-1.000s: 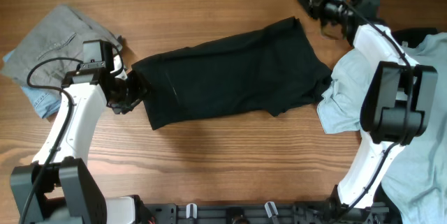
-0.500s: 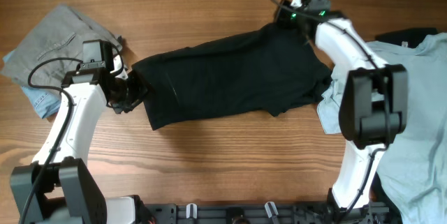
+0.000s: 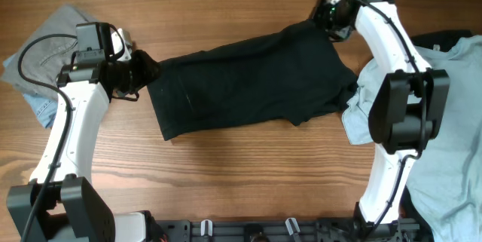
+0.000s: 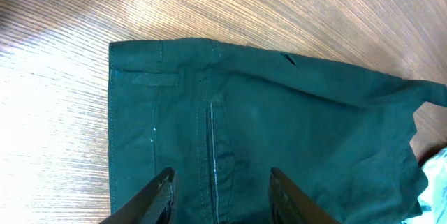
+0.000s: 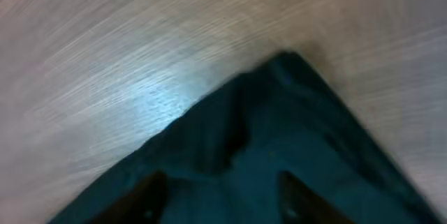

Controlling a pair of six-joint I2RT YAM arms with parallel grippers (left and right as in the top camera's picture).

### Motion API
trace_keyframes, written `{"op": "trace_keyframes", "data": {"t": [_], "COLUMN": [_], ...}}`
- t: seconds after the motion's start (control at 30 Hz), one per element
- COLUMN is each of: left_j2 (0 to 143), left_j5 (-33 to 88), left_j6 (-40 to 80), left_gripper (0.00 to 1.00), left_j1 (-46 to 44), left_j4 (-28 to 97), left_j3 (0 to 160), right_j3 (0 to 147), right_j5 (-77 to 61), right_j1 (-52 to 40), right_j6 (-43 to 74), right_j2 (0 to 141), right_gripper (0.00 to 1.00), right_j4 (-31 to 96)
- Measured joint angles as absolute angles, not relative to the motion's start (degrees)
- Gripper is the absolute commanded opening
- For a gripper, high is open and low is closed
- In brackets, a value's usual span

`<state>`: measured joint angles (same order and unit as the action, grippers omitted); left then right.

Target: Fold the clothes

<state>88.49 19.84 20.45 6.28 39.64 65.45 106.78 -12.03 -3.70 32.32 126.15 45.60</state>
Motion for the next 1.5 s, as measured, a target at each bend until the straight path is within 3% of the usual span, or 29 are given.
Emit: {"op": "trace_keyframes", "data": {"t": [0.13,0.2,0.27,0.3,0.33,0.53,0.77,0.97,1.2,1.4,1.5], "left_j2": [88.49,88.49,88.49,88.49,88.49,88.49,92.14,105.62,111.15,114.43,114.43], "left_j5": [19.84,19.84,19.84,19.84,19.84,19.86,18.96,19.49,19.64,19.88,20.25], "left_j6": [20.45,20.45,20.45,20.45,20.45,20.45,20.45,20.47,20.45,20.84,22.41], "left_gripper": [0.48,0.50,0.52,0.53,0.53,0.58,0.59,0.57,0.49,0.36,0.22], "left_j1": [6.28,6.28,6.28,6.28,6.28,6.28,5.98,5.96,5.93,4.93,4.75], "left_j4": [39.62,39.62,39.62,39.62,39.62,39.64,38.68,21.47,9.76,4.54,1.63], "left_j3": [65.45,65.45,65.45,65.45,65.45,65.45,65.49,65.34,65.47,65.47,65.47], "right_j3": [106.72,106.72,106.72,106.63,106.48,106.26,106.21,106.21,106.21,106.21,106.21], "right_j5": [-14.17,-16.12,-20.18,-21.96,-22.87,-26.63,-28.88,-28.38,-26.92,-26.72,-26.68], "right_j1": [-1.96,-2.09,-2.15,-2.15,-2.15,-0.64,5.69,5.63,5.56,5.56,5.56], "right_j6": [41.12,44.07,46.76,47.55,48.10,48.75,40.32,38.65,37.19,35.83,35.66], "right_j2": [126.17,126.56,129.14,130.52,131.35,132.11,125.25,124.49,124.49,124.49,124.49], "right_gripper": [0.59,0.53,0.36,0.17,0.04,0.04,0.04,0.04,0.04,0.04,0.04], "right_j4": [45.65,45.43,43.44,42.85,42.68,40.21,45.84,45.87,45.21,45.19,45.47]}}
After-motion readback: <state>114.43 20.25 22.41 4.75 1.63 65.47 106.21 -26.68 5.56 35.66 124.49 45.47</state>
